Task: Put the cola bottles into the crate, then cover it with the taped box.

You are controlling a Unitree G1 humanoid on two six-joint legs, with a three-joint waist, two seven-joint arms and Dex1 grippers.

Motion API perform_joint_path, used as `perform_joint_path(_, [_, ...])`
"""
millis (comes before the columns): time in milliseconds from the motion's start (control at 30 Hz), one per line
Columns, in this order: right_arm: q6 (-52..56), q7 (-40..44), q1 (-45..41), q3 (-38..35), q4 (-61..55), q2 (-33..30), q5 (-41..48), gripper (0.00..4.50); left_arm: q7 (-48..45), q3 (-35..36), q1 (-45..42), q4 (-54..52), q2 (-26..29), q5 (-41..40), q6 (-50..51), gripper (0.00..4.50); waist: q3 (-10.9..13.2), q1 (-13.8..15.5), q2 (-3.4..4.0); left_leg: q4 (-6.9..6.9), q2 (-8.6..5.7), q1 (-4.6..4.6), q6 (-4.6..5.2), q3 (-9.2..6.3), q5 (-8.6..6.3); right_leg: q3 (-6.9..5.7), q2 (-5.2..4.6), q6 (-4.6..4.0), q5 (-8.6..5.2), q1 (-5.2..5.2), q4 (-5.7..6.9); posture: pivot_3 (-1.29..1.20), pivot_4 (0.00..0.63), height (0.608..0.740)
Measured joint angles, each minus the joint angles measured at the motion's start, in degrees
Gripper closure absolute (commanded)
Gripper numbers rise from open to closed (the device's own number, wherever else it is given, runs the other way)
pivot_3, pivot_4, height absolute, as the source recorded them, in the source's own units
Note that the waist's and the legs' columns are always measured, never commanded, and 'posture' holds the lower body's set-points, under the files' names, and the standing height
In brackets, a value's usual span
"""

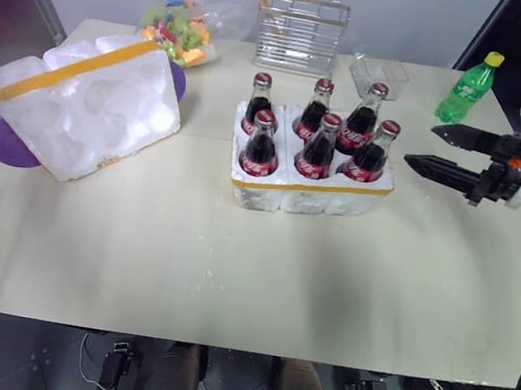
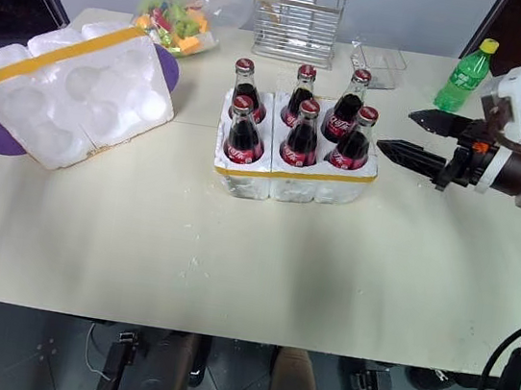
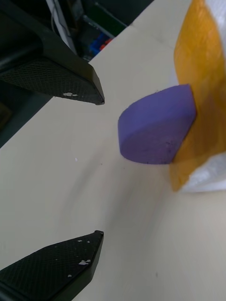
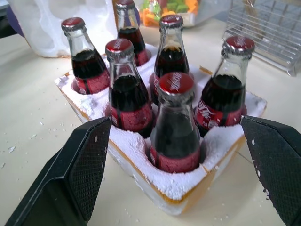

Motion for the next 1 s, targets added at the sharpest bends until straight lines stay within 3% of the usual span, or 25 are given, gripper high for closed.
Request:
perform_joint_path(267, [2.82,-1.95,3.77,-2.20,-2.47,-0.80,0.63,0.04,7.94,-1.40,-6.78,9.73,-5.99,7.34,-1.68,0.00,-0.01,-0.55,-0.02,-0.03,0.00,0.00,0.00,0.00,0.00,0.00,-0.01,0.02,-0.01,-0.03,0.02,0.00,0.150,0.739])
perform_joint_path(733, [5.59,-4.63,8.56,-6.44,-7.41,-1.75,2.76,0.04,14.95,-1.16,-8.53,13.11,-12.94,11.22,0.65,0.00,-0.01,-0.43,-0.03,0.03,0.00,0.02,0.00,-0.01,0.00,0.01,-0.01,0.02,-0.01,-0.02,0.10,0.00,0.150,0.739])
perform_joint_path(833, [6.19,-5.18,9.37,-7.24,-8.62,-1.85,3.38,0.00,14.53,-1.04,-8.66,13.20,-13.19,11.24,1.86,0.79,-0.01,-0.37,-0.03,0.07,0.00,0.04,0.00,-0.01,0.00,0.01,-0.01,0.02,-0.01,-0.01,0.18,0.00,0.150,0.739])
perform_joint_path(1000, [6.61,-5.83,10.25,-8.80,-9.08,-2.84,3.96,0.00,12.35,-0.78,-8.91,13.24,-13.16,11.23,3.37,3.40,-0.03,-0.29,-0.02,0.12,0.00,0.09,0.00,-0.01,0.00,0.01,-0.02,0.02,-0.01,0.03,0.22,0.00,0.150,0.739])
